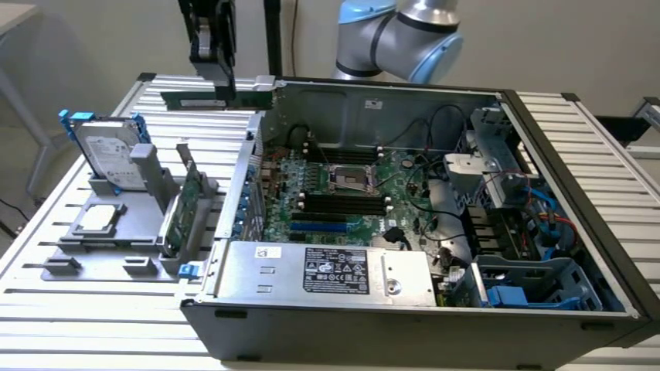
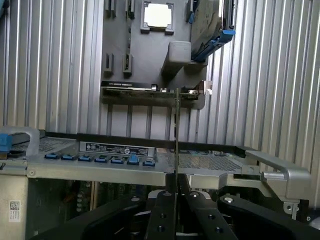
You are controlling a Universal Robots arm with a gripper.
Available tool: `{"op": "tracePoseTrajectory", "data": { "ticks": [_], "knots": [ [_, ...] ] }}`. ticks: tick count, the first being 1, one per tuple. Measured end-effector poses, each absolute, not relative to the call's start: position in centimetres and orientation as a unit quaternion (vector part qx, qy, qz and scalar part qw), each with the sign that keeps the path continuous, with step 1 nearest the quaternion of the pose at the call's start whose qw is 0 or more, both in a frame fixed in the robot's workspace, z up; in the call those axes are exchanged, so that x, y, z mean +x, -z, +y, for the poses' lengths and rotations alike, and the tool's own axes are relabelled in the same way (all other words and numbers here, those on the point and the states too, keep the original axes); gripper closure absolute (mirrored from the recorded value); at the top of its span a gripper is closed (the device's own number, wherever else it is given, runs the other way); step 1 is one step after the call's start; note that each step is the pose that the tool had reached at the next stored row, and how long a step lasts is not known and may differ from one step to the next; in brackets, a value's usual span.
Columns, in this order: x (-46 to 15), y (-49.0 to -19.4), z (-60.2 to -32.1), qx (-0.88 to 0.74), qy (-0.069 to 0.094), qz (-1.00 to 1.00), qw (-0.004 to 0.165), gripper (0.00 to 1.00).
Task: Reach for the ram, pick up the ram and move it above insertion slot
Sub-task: 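Pick up the ram and move it above insertion slot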
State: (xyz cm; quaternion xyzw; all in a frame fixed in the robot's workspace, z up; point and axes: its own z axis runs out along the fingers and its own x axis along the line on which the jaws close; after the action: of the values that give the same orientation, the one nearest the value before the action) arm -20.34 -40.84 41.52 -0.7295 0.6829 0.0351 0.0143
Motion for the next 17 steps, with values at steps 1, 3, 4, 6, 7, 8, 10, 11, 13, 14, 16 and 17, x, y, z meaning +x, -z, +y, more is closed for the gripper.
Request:
{"op": "tracePoseTrajectory", "data": {
  "ticks": [1,3,4,6,7,8,10,11,13,14,16,17],
  "knots": [
    [-19.9,-41.5,-40.8,-0.730,-0.035,0.683,0.014,0.87],
    [-19.0,-41.5,-40.7,-0.730,-0.035,0.683,0.014,0.87],
    [-18.5,-41.5,-40.6,-0.730,-0.035,0.683,0.014,0.87],
    [-17.6,-41.5,-40.5,-0.730,-0.035,0.683,0.014,0.87],
    [-17.2,-41.5,-40.5,-0.730,-0.035,0.683,0.014,0.87],
    [-16.7,-41.5,-40.4,-0.730,-0.035,0.683,0.014,0.87],
    [-15.8,-41.5,-40.3,-0.730,-0.035,0.683,0.014,0.87],
    [-15.4,-41.5,-40.2,-0.730,-0.035,0.683,0.014,0.87],
    [-14.4,-41.5,-40.1,-0.730,-0.035,0.683,0.014,0.87],
    [-14.0,-41.5,-40.1,-0.730,-0.035,0.683,0.014,0.87],
    [-13.1,-41.5,-39.9,-0.730,-0.035,0.683,0.014,0.87],
    [-12.6,-41.5,-39.9,-0.730,-0.035,0.683,0.014,0.87]
  ]
}}
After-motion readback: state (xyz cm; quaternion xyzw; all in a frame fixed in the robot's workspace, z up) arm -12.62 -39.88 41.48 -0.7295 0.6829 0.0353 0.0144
